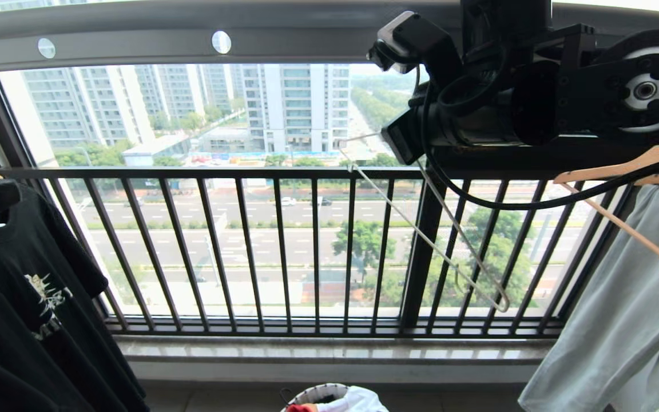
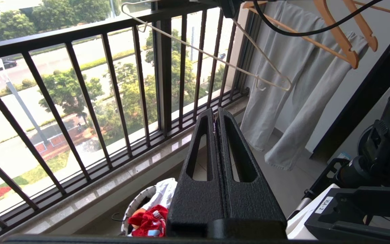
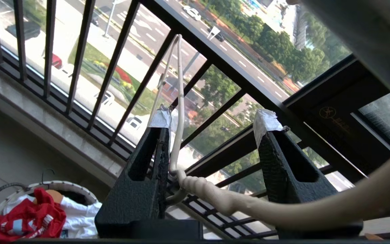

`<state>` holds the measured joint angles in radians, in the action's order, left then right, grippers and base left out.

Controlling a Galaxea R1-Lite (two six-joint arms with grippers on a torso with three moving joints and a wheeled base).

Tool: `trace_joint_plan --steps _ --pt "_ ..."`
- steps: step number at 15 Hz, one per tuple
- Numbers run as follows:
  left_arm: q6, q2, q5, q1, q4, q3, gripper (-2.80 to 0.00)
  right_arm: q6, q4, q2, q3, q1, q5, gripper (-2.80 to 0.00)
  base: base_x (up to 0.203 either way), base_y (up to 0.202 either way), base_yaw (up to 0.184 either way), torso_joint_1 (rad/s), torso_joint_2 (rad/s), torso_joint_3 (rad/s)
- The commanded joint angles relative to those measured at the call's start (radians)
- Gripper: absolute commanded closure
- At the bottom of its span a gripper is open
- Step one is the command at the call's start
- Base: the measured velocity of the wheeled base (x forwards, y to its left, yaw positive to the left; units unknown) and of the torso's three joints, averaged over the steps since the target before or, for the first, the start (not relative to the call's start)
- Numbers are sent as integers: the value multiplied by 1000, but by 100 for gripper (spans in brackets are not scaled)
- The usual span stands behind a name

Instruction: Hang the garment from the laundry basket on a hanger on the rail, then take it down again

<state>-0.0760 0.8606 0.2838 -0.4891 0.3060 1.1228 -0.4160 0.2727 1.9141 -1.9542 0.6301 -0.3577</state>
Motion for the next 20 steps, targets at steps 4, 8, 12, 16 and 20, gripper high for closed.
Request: trace_joint_plan --steps 4,8,12,16,20 --pt "-1 3 1 0 1 0 0 15 -3 -92 138 27 -26 -280 0 0 0 0 0 0" --pt "-2 15 3 0 2 -1 0 67 -3 -272 352 80 -29 -280 0 0 0 0 0 0" --pt "-2 57 98 -9 1 -51 0 74 -2 -554 615 128 -33 -280 0 0 0 0 0 0" --pt "42 60 118 -30 1 -132 0 79 -53 -870 876 82 29 0 0 0 0 0 0 0" --pt "98 36 99 -27 -82 -352 0 77 -143 -1152 1054 23 84 0 0 0 0 0 0 0"
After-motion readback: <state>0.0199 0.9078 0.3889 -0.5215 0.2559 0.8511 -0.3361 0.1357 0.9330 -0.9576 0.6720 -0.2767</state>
